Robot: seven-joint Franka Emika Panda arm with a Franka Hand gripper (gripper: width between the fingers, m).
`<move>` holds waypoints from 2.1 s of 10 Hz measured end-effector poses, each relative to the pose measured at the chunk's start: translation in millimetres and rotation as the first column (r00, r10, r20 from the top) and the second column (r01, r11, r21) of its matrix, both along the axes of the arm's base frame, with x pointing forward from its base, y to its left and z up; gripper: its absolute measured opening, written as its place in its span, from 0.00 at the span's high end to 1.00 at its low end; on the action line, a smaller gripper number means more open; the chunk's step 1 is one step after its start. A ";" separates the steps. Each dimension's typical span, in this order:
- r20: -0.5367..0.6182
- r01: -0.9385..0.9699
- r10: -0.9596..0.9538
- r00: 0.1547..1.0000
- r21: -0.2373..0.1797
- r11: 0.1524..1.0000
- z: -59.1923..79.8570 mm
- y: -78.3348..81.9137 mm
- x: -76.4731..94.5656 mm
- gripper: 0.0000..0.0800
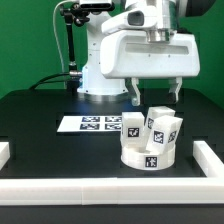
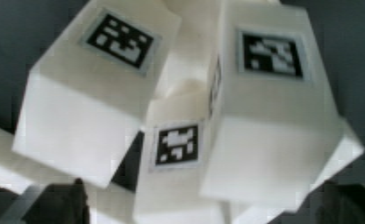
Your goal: Assemble stool
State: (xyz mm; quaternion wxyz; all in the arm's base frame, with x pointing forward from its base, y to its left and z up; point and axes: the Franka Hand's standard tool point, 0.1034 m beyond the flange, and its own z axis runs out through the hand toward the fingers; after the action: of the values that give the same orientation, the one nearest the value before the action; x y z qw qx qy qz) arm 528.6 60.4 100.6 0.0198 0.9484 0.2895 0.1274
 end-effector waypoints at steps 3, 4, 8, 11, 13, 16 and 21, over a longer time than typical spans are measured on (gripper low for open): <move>-0.004 -0.022 0.022 1.000 -0.011 1.000 0.1 -0.8 0.4 0.19; -0.067 0.025 -0.024 0.997 0.019 1.000 2.8 7.8 -3.4 0.19; -0.189 0.049 -0.046 0.981 0.009 0.999 7.4 12.5 -7.5 0.19; -0.255 0.056 -0.060 0.965 -0.024 0.998 2.7 15.7 -4.8 0.19; -0.210 0.043 -0.048 0.976 -0.028 0.999 -7.3 11.5 -1.5 0.19; -0.219 0.054 -0.060 0.974 -0.030 0.998 -9.6 10.3 -3.5 0.19; -0.220 0.077 -0.081 0.972 -0.026 0.997 -6.4 14.4 -6.3 0.19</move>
Offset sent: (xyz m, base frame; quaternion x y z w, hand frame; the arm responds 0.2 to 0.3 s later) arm -0.0006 0.0101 0.0216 0.0383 -0.0929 0.0798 0.9917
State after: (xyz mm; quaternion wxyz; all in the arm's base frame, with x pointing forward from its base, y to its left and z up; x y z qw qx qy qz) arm 522.3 74.8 94.2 0.0009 0.9673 0.2530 0.0178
